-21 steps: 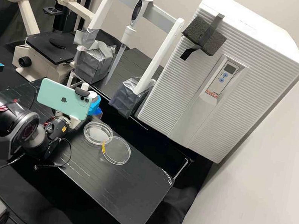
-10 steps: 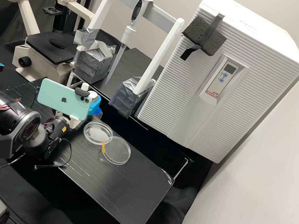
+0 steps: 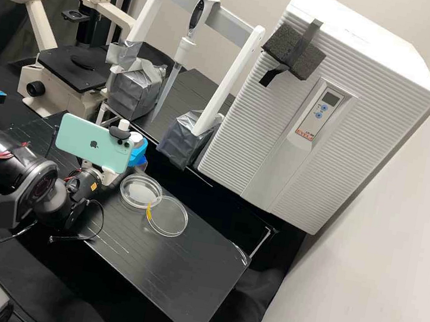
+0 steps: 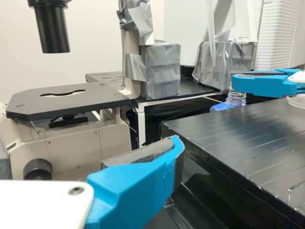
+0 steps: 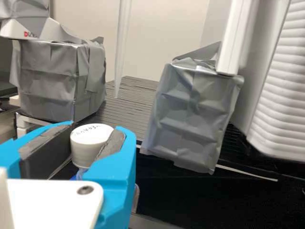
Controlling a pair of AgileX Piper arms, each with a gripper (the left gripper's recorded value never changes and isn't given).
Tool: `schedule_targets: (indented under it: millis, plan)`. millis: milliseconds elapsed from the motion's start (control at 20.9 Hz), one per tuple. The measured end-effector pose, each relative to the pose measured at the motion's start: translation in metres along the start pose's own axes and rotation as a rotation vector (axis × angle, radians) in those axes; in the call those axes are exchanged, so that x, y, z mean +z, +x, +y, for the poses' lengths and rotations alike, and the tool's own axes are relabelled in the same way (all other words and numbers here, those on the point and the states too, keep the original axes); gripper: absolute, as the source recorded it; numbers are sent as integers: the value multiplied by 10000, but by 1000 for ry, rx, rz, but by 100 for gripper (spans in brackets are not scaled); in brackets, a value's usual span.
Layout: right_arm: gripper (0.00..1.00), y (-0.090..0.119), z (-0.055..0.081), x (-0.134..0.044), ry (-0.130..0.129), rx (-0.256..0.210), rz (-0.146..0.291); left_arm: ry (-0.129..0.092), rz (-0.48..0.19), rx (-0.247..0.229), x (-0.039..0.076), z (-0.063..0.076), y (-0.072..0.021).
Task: Close the bottle
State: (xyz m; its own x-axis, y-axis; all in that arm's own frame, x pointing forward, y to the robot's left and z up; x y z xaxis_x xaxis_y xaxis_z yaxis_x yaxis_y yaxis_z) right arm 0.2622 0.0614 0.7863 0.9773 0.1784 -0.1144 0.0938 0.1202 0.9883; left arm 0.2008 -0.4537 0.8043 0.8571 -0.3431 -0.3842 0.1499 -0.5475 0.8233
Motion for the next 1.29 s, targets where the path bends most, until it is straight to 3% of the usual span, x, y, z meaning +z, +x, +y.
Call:
schedule_targets:
  millis: [575,863,959,1295]
  plan:
    - [0,-16,7,16,-3,3,-1,0,-10,-2,18,-4,10]
    - [0,-50,-62,-9,13,-21,3,0,-10,-2,18,-4,10]
    - [0,-61,-79,-12,30,-28,3,-2,-10,-3,20,-8,8]
    - [0,-64,-80,-9,51,-28,0,-2,-10,-3,20,-8,8]
